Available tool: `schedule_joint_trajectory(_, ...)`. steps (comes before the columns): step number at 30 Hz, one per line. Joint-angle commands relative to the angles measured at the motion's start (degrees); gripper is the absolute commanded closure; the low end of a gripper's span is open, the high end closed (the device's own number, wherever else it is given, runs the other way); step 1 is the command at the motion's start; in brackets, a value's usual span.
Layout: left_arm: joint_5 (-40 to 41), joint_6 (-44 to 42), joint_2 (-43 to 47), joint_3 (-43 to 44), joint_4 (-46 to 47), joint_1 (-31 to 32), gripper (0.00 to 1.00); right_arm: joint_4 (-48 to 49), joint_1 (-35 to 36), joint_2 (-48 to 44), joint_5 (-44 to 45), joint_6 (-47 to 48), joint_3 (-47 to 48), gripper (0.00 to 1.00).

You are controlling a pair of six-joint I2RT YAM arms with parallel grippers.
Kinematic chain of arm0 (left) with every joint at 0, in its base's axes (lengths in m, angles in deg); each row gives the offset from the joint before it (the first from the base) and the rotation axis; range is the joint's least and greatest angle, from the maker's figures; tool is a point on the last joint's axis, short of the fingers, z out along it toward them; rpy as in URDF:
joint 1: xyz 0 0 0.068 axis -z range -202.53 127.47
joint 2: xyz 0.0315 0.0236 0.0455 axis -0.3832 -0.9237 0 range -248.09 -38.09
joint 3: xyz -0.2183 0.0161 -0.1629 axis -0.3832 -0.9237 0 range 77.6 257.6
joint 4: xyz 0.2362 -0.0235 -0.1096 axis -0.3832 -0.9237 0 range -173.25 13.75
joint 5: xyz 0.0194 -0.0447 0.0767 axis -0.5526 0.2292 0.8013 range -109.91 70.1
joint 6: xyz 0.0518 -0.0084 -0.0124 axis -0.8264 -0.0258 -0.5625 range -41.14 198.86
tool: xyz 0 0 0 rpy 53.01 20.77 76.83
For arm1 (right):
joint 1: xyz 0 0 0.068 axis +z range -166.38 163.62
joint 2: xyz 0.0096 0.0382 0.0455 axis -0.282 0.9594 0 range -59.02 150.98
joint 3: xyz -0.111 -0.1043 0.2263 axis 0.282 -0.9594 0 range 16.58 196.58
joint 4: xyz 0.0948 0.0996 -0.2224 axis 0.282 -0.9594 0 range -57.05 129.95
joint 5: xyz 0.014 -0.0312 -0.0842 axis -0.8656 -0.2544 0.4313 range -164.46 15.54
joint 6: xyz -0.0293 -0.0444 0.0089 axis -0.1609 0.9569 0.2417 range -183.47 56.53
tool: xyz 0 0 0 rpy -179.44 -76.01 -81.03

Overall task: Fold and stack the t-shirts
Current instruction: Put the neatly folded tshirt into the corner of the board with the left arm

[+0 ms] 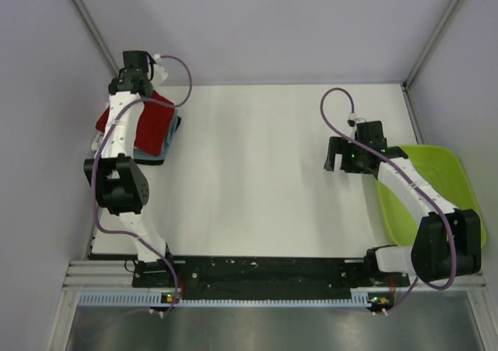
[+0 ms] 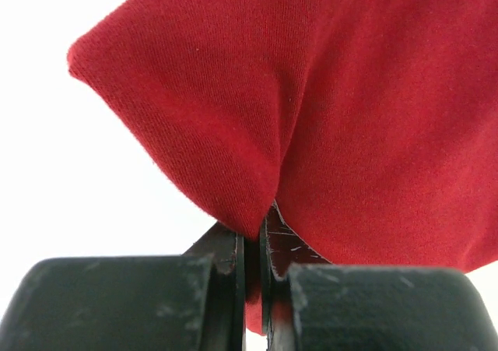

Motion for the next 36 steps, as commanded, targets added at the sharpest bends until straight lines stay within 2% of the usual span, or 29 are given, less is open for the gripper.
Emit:
schedule_joint_trajectory(1,-1.66,-1.97,-3.66,3.2,7.1,-2.83,1.0,0.34,-0.36,-0.71,0.84,0.97,1.36,0.01)
schedule_joint_trajectory(6,-0.43,-0.04,-11.31,8.81,7.82,-6.0,1.0,0.17,-0.36,-1.24,0.93,1.33,1.45,0.01)
schedule_joint_trajectory(7,-0.52,0.58,-12.28,9.61,8.16,-6.7,0.95,0.17,-0.27,-1.24,1.01,1.41,1.45,0.01)
schedule_joint_trajectory(10,2.71,1.46,-15.27,10.76,11.58,-8.63,0.61,0.17,-0.36,-1.33,1.02,1.59,1.45,0.01)
schedule_joint_trajectory(12,7.71,1.29,-17.55,11.63,15.1,-10.21,0.56,0.17,-0.36,-1.24,0.93,1.59,1.45,0.01)
schedule_joint_trajectory(15,12.04,2.86,-20.38,15.24,15.64,-11.89,0.45,0.08,-0.27,-1.42,0.75,1.68,1.19,0.01)
schedule_joint_trajectory(17,8.73,5.93,-18.37,13.5,13.71,-11.72,0.46,0.17,-0.36,-1.33,0.66,1.68,1.18,0.01)
schedule_joint_trajectory(23,0.1,9.63,-7.03,-0.91,13.54,-5.84,0.45,-0.01,-0.36,-0.98,0.49,1.68,1.27,0.01)
schedule_joint_trajectory(27,-6.3,15.33,-2.11,-3.82,7.13,-1.01,0.42,0.08,-0.27,-1.68,0.93,1.76,1.1,0.01)
schedule_joint_trajectory(30,-11.31,18.77,3.42,-9.17,5.53,2.6,0.35,0.17,-0.27,-2.12,0.84,1.42,1.18,0.01)
schedule_joint_trajectory(31,-12.72,19.56,5.62,-11.71,5.53,5.92,0.33,0.34,-0.27,-2.47,0.93,1.5,1.27,0.01)
schedule_joint_trajectory(34,-17.2,22.89,12.03,-19.97,7.19,11.03,0.18,0.52,-0.27,-3.17,0.84,1.33,1.01,0.01)
schedule_joint_trajectory(36,-21.16,25.09,15.81,-25.42,8.6,14.02,0.01,0.61,-0.36,-3.79,0.93,1.33,0.83,0.01)
